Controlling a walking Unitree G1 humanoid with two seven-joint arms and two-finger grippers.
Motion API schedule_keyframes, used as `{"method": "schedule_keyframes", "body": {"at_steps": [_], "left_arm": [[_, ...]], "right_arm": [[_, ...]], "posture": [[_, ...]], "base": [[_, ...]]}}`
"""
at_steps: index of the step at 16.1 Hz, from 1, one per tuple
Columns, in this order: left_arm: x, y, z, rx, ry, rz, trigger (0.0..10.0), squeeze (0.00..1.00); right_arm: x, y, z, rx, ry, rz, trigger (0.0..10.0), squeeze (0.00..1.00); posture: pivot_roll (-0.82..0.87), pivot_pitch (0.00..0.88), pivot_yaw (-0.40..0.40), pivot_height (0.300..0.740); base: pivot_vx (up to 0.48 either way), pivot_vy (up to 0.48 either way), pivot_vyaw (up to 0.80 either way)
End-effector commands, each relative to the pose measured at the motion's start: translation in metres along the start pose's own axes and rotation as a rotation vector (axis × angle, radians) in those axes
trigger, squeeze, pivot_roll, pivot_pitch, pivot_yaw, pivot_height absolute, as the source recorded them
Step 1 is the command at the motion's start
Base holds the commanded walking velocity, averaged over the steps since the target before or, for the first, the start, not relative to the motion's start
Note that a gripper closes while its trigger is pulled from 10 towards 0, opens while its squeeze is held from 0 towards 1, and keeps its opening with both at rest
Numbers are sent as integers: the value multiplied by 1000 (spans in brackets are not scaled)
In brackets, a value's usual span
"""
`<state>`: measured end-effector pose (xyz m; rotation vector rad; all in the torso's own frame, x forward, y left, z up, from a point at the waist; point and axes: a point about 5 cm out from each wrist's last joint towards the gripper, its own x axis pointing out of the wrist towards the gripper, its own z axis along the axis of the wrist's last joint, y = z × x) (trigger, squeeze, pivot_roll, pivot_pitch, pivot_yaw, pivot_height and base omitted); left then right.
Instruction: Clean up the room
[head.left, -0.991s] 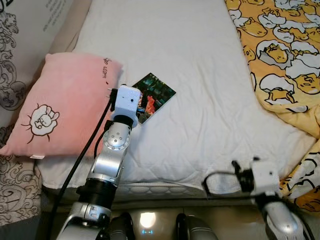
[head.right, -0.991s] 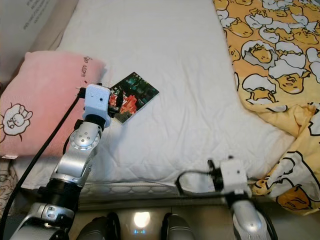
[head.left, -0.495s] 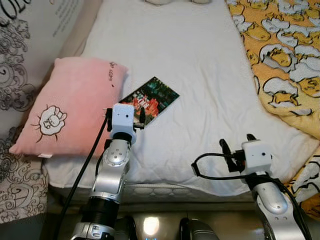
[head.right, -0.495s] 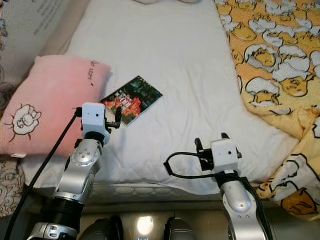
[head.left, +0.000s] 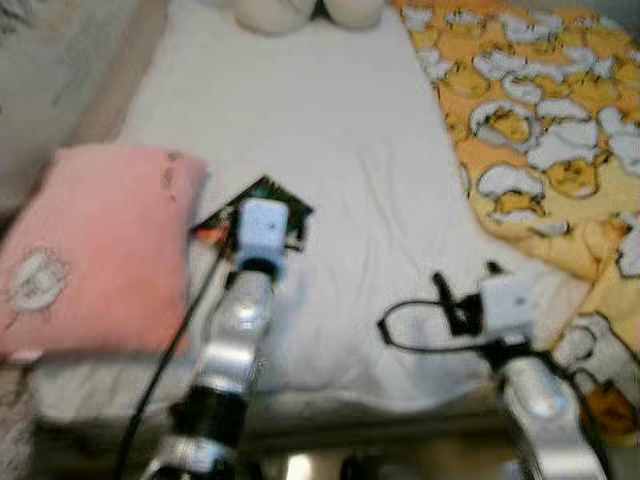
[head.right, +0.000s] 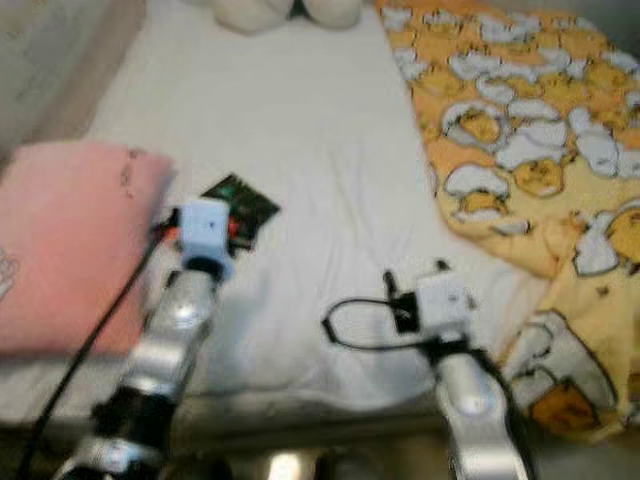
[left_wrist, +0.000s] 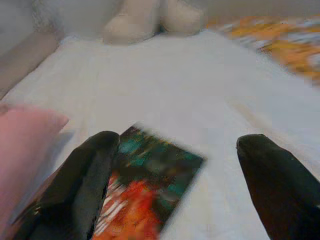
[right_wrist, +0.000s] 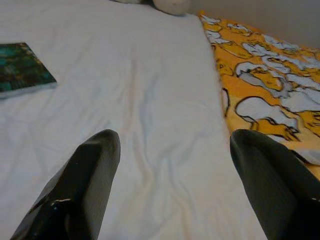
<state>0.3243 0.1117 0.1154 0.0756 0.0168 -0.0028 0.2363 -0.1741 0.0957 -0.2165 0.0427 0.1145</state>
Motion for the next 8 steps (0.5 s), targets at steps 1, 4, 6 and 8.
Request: {"method": "schedule_keyframes", "body": {"at_steps": [1, 4, 6, 8], "left_arm": [[6, 5, -1, -36, 44, 80, 10000, 0], [26, 27, -10, 31, 133, 117, 10000, 0], [37, 39, -17, 102, 209, 98, 10000, 0], [42, 48, -27, 64, 292, 115, 10000, 0]], "right_arm": [[-2, -7, 0, -9, 9, -13, 10000, 0], [-9, -2, -5, 0, 38, 47, 10000, 0], [-21, 1, -14, 1, 94, 100, 10000, 0], [-36, -3, -24, -6, 160, 115, 10000, 0]], "posture": [[-244, 113, -11, 740], [-254, 130, -24, 740], [-267, 148, -37, 740], [-291, 169, -47, 740]], "base": [[439, 0, 0], [0, 0, 0], [0, 0, 0], [0, 0, 0]]}}
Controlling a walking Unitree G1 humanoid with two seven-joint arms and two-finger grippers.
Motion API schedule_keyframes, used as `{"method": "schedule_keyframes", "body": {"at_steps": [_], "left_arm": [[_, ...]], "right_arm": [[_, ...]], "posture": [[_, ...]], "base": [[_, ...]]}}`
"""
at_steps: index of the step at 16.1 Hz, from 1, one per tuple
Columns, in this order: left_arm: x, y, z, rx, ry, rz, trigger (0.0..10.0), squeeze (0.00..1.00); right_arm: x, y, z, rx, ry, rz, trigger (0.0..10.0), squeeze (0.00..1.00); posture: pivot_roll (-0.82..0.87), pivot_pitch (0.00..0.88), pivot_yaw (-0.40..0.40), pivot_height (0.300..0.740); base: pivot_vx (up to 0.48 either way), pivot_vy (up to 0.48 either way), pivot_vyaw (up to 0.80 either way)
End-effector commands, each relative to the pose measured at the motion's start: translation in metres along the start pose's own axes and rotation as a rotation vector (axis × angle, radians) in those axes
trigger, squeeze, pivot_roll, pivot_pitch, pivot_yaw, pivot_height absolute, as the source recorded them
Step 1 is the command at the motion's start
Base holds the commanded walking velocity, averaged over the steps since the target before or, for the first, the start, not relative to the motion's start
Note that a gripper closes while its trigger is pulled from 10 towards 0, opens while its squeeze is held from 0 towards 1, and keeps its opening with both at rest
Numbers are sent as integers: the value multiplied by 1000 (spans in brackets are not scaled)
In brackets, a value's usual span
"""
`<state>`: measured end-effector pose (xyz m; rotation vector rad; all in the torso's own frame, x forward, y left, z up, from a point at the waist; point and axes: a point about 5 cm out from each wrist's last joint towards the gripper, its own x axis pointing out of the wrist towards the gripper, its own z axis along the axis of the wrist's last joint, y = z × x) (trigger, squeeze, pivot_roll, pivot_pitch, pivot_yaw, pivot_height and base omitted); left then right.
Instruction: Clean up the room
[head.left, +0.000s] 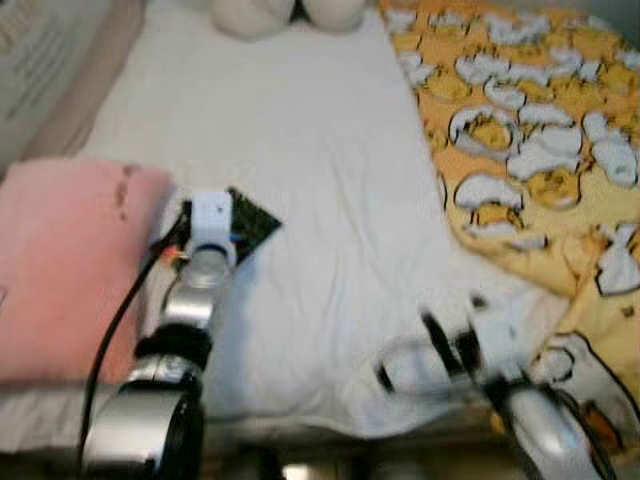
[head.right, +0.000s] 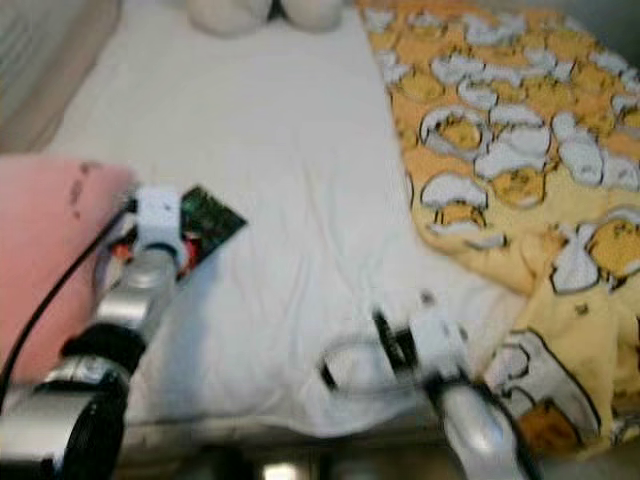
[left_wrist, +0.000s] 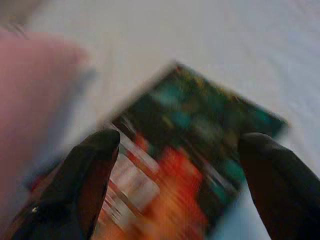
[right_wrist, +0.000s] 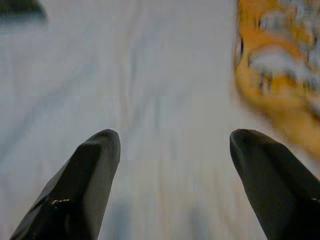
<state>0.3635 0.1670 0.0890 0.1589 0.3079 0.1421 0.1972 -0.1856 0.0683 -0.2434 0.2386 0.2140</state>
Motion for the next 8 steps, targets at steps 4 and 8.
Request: {"method": "schedule_keyframes", "body": {"at_steps": [4, 8], "left_arm": [[7, 3, 8, 96, -29, -15, 10000, 0], [9, 25, 12, 256, -100, 46, 10000, 0]], "right_arm": [[-35, -9, 2, 5, 35, -15, 10000, 0], [-68, -5, -5, -1, 113, 8, 10000, 0]], "posture": [[-352, 245, -73, 740], [-370, 325, -85, 740]], "base": [[0, 0, 0], [0, 0, 0]]}}
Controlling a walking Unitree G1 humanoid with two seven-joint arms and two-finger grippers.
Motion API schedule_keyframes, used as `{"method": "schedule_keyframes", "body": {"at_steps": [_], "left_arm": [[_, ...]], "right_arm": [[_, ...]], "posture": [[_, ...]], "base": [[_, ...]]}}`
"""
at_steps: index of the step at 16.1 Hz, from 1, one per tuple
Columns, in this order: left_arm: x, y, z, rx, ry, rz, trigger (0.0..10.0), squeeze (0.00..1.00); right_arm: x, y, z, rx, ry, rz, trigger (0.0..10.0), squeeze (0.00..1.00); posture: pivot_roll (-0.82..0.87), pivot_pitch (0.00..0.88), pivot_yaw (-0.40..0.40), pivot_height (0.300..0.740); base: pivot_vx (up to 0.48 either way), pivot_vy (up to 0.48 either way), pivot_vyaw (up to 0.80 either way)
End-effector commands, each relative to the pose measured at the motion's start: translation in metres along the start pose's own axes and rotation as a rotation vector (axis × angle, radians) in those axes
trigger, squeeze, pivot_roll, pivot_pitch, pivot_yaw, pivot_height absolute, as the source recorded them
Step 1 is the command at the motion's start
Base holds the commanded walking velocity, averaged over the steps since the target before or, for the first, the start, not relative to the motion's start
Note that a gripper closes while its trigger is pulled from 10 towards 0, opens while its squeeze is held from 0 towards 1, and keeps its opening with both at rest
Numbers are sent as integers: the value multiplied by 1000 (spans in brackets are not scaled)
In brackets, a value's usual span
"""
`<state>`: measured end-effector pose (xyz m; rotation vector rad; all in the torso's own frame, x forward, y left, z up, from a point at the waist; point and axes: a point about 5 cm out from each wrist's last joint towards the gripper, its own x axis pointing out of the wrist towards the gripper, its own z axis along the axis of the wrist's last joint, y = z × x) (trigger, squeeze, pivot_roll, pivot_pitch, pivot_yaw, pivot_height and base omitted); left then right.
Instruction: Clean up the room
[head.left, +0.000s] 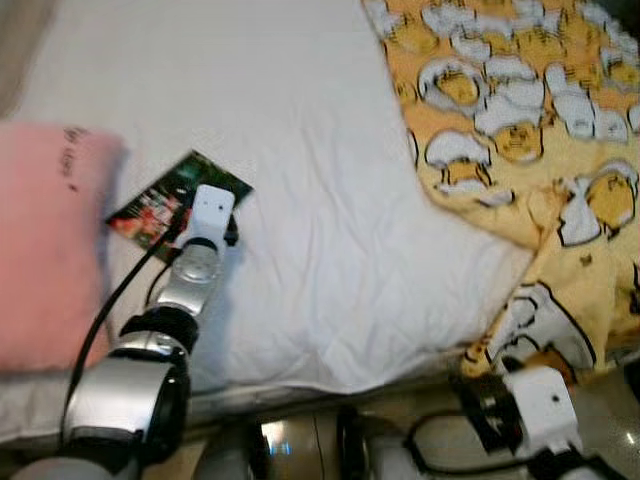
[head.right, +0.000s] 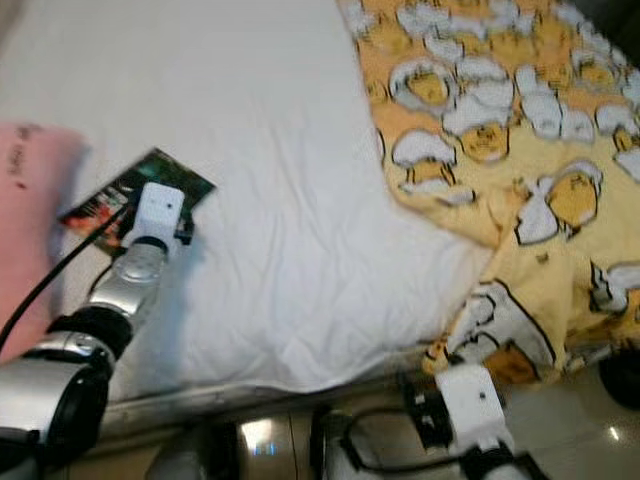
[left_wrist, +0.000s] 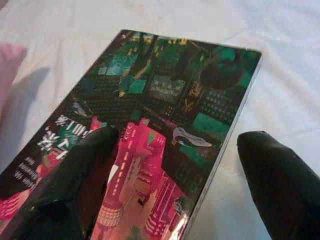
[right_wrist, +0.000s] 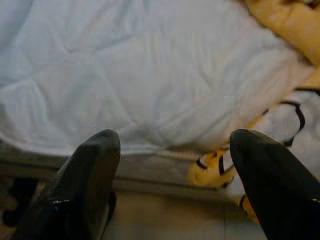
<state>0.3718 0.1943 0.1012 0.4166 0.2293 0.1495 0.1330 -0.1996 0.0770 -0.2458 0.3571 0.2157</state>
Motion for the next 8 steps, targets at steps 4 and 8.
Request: {"method": "schedule_keyframes", "body": {"at_steps": [4, 8], "left_arm": [[1, 39, -13, -111, 46, 168, 10000, 0], [1, 49, -14, -68, 21, 167, 10000, 0]], "right_arm": [[-10, 0, 0, -6, 27, 10, 10000, 0], [-10, -2, 1, -13, 33, 11, 10000, 0]], "posture": [[-372, 339, -89, 740], [-357, 337, -91, 740]], "base": [[0, 0, 0], [0, 0, 0]]}}
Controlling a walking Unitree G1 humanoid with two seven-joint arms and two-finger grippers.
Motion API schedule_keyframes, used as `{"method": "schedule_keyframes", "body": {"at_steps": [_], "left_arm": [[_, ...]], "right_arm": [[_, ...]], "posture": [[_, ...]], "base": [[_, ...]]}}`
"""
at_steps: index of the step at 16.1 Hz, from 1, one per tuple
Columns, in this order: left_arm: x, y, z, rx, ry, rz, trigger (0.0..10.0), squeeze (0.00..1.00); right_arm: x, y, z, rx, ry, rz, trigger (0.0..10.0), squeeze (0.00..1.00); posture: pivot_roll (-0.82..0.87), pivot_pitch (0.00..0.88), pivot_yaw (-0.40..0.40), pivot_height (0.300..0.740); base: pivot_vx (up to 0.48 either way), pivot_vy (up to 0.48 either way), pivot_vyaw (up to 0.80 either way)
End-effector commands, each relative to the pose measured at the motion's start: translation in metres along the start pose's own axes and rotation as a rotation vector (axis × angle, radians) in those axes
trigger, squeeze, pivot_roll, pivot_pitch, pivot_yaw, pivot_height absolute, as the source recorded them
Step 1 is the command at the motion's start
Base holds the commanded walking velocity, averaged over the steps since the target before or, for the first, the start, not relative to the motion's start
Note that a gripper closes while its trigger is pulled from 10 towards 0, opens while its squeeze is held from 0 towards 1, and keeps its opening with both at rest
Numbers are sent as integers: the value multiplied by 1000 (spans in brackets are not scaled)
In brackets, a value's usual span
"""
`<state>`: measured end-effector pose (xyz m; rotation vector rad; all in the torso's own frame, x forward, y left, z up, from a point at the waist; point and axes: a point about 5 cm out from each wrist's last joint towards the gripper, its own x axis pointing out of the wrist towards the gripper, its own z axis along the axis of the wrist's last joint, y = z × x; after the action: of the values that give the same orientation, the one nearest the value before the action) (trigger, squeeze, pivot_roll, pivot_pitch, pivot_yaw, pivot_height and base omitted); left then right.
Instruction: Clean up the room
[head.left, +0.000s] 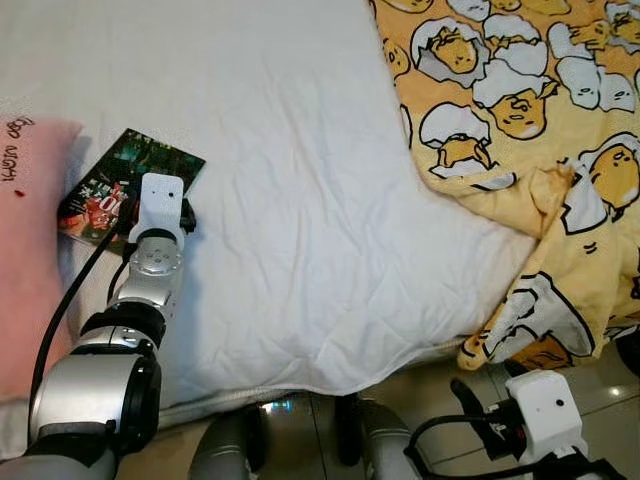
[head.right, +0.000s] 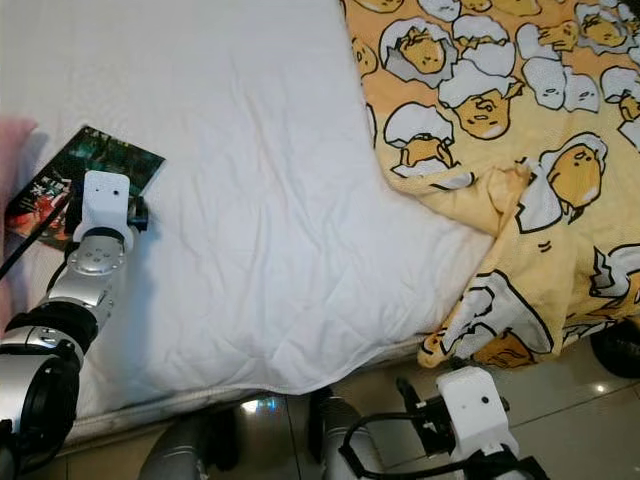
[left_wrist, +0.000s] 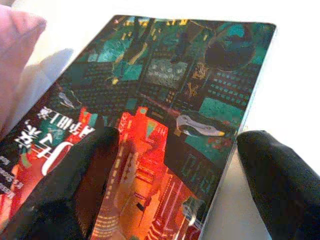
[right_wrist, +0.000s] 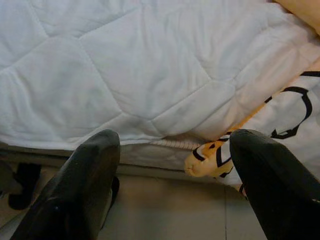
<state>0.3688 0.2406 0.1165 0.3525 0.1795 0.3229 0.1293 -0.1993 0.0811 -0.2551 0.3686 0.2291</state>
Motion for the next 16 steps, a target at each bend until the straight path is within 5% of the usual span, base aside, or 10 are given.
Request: {"method": "schedule_keyframes", "body": {"at_steps": [1, 5, 9, 10, 11, 16], "left_arm": [[-4, 0, -18, 27, 80, -38, 10000, 0], [-7, -5, -32, -118, 222, -71, 10000, 0], [-5, -7, -23, 211, 114, -131, 10000, 0], [-7, -7, -31, 239, 149, -151, 902, 0], [-10, -7, -39, 236, 192, -164, 0, 0], [-13, -9, -47, 101, 269, -156, 0, 0]], "right_arm": [[-3, -1, -2, -4, 22, 9, 10000, 0], [1, -1, -3, -10, 26, 23, 10000, 0], [4, -2, -2, -24, 16, 21, 10000, 0], [5, -1, -2, -25, 18, 24, 10000, 0], [6, -1, -2, -26, 17, 27, 10000, 0], [8, -2, -3, -33, 20, 29, 10000, 0]], "posture": [[-353, 336, -92, 740], [-340, 331, -95, 740], [-341, 320, -88, 740], [-340, 319, -88, 740], [-339, 318, -88, 740], [-340, 314, -87, 740]], "base": [[0, 0, 0], [0, 0, 0], [0, 0, 0], [0, 0, 0], [0, 0, 0], [0, 0, 0]]}}
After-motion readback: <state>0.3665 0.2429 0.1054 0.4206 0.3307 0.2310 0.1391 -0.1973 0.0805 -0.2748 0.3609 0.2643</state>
